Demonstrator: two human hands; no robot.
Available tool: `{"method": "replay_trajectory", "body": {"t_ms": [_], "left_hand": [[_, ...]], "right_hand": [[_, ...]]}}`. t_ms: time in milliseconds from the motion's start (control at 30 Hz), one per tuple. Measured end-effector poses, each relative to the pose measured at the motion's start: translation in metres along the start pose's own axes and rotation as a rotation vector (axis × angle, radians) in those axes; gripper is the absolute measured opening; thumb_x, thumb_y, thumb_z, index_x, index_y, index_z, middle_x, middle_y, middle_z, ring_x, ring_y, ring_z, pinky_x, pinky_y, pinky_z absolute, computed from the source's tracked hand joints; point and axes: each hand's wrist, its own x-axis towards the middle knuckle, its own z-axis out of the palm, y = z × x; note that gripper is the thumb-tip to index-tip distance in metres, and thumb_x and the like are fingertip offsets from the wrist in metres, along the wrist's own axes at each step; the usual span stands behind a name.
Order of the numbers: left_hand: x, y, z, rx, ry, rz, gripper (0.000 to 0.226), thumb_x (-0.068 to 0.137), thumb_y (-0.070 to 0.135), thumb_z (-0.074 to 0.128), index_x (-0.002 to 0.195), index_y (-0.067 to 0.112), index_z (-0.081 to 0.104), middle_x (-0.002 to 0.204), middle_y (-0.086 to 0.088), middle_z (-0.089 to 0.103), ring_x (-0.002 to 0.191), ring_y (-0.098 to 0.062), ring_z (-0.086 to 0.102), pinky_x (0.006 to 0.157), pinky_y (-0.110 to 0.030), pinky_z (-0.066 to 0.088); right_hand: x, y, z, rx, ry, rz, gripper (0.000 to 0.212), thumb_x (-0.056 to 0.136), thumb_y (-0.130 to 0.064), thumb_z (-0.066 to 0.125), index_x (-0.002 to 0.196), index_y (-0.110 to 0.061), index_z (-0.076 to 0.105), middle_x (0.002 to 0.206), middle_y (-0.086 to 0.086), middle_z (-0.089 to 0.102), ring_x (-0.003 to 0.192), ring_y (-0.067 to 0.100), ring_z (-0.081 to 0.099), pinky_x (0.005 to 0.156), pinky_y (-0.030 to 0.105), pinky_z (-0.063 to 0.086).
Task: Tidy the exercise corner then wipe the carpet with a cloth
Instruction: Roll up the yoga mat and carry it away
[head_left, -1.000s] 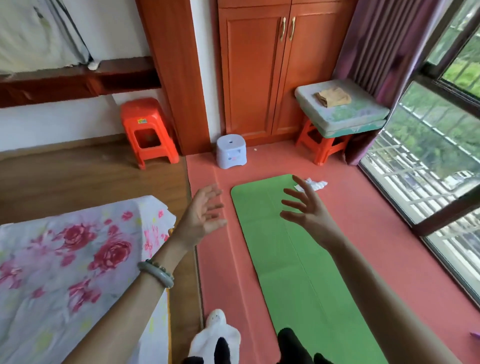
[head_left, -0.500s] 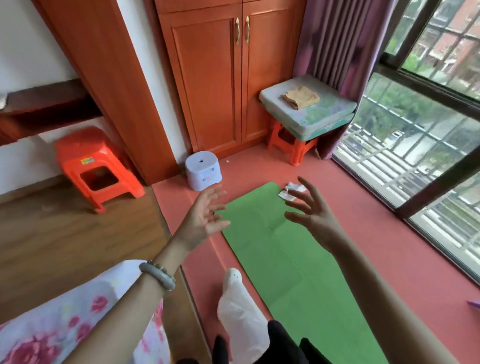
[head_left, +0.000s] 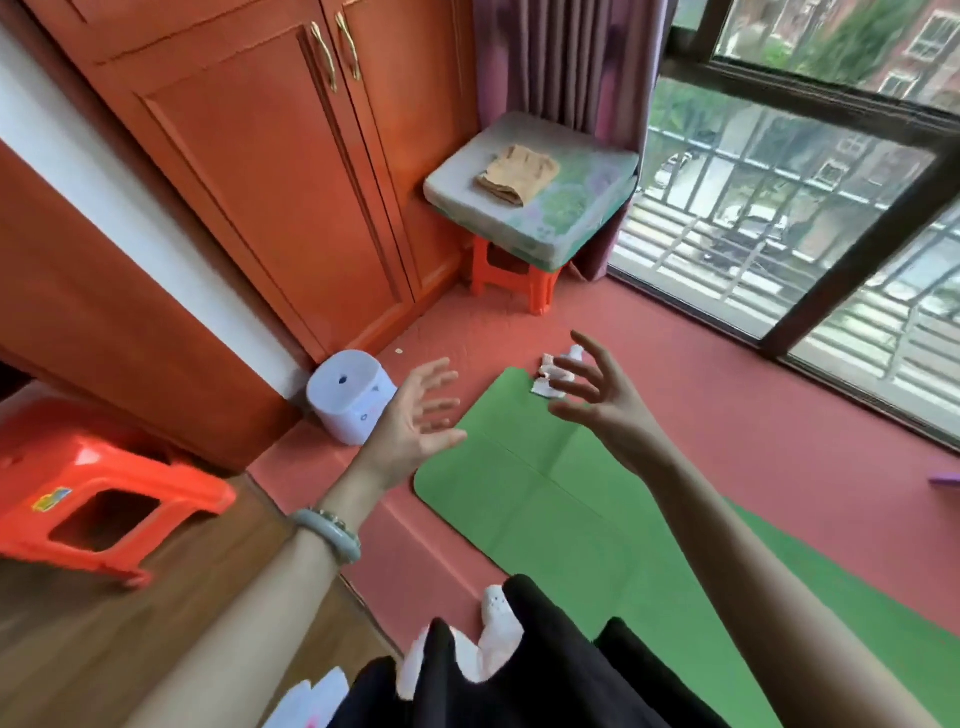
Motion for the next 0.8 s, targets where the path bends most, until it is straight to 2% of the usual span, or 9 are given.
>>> {"method": "replay_trajectory", "body": {"t_ms": [67, 200, 367, 433, 533, 633, 800], "left_hand": [[0.021, -0.003, -0.01, 0.019, -0.045, -0.014, 0.075, 0.067, 0.014, 0.072, 0.133, 0.03, 0.039, 0.133, 0.009, 0.049, 0.113, -0.015, 0.057, 0.097, -0.035, 0.047], [0.069, -0.006, -0.028, 0.03, -0.12, -0.034, 0.077, 0.066, 0.012, 0.072, 0.134, 0.023, 0.038, 0.133, 0.004, 0.049, 0.113, -0.018, 0.056, 0.097, -0.034, 0.048], [0.136, -0.012, -0.054, 0.063, -0.211, -0.031, 0.072, 0.076, -0.009, 0.069, 0.135, 0.019, 0.038, 0.136, -0.005, 0.048, 0.114, -0.019, 0.055, 0.092, -0.024, 0.049], [0.165, -0.017, -0.067, 0.076, -0.253, -0.04, 0.071, 0.076, -0.007, 0.07, 0.133, 0.021, 0.039, 0.134, -0.003, 0.049, 0.114, -0.019, 0.056, 0.091, -0.024, 0.05], [0.21, -0.028, -0.085, 0.11, -0.321, -0.061, 0.072, 0.069, 0.008, 0.072, 0.131, 0.026, 0.04, 0.132, 0.002, 0.05, 0.113, -0.016, 0.056, 0.087, -0.023, 0.049], [0.257, -0.051, -0.089, 0.143, -0.373, -0.067, 0.071, 0.075, 0.001, 0.072, 0.131, 0.027, 0.039, 0.132, 0.002, 0.049, 0.113, -0.016, 0.056, 0.087, -0.022, 0.048], [0.335, -0.128, -0.062, 0.174, -0.419, -0.082, 0.074, 0.076, -0.005, 0.071, 0.131, 0.029, 0.035, 0.135, 0.002, 0.045, 0.116, -0.016, 0.052, 0.092, -0.023, 0.046]], "right_hand": [[0.014, -0.002, 0.0, -0.001, 0.039, 0.014, 0.083, 0.075, 0.007, 0.069, 0.138, -0.034, 0.032, 0.134, 0.012, 0.047, 0.117, 0.025, 0.055, 0.087, 0.038, 0.052], [0.04, -0.003, 0.0, 0.009, 0.14, 0.03, 0.084, 0.076, 0.012, 0.065, 0.142, -0.026, 0.029, 0.132, 0.012, 0.049, 0.118, 0.028, 0.054, 0.092, 0.042, 0.051], [0.082, 0.001, 0.011, 0.034, 0.29, 0.045, 0.084, 0.077, 0.015, 0.063, 0.144, -0.02, 0.026, 0.126, 0.01, 0.05, 0.11, 0.023, 0.056, 0.089, 0.034, 0.053], [0.103, 0.003, 0.017, 0.036, 0.355, 0.042, 0.084, 0.077, 0.015, 0.064, 0.143, -0.02, 0.027, 0.125, 0.009, 0.051, 0.108, 0.022, 0.057, 0.086, 0.031, 0.054], [0.138, 0.014, 0.025, 0.04, 0.432, 0.053, 0.082, 0.077, 0.014, 0.064, 0.141, -0.023, 0.03, 0.124, 0.008, 0.052, 0.107, 0.021, 0.058, 0.083, 0.029, 0.056], [0.175, 0.036, 0.023, 0.022, 0.504, 0.05, 0.08, 0.078, 0.012, 0.064, 0.14, -0.027, 0.032, 0.126, 0.006, 0.053, 0.111, 0.02, 0.059, 0.087, 0.032, 0.054], [0.243, 0.105, -0.001, -0.014, 0.555, 0.073, 0.076, 0.079, 0.011, 0.063, 0.134, -0.032, 0.035, 0.123, 0.003, 0.054, 0.108, 0.017, 0.059, 0.084, 0.026, 0.054]]}}
